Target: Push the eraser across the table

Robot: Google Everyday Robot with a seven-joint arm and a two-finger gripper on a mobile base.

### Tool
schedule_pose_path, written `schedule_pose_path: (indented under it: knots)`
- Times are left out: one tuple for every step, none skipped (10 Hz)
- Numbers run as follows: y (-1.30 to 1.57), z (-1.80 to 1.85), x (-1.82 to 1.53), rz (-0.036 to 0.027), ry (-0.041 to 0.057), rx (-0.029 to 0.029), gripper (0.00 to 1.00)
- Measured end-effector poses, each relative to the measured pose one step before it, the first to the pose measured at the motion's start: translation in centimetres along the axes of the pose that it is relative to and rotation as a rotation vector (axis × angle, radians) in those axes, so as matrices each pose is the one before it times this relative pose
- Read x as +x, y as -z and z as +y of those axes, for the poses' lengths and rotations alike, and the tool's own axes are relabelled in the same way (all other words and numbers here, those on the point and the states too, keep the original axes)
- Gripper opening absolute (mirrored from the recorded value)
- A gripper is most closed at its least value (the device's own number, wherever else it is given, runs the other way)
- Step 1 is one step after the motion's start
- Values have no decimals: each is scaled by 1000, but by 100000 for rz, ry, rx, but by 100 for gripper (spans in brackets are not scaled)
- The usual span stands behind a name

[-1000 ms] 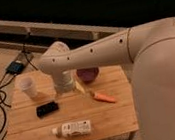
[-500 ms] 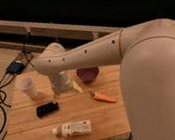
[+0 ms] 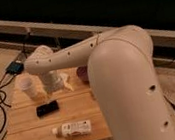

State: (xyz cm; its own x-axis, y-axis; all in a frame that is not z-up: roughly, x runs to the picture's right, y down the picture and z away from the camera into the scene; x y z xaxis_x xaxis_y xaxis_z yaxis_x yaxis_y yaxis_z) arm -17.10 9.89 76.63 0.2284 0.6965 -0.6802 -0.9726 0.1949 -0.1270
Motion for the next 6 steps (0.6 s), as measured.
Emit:
schedule_pose_path:
  knots:
    - [-541, 808, -682, 625, 855, -514, 80]
    - [-812, 1175, -851, 875, 1325, -626, 80]
    - [-581, 964, -622, 546, 1062, -365, 80]
    - [-1118, 2065, -1275, 754, 2306, -348, 80]
    - [-595, 1240, -631, 380, 1476, -2, 80]
    - [-715, 1346, -892, 185, 1514, 177, 80]
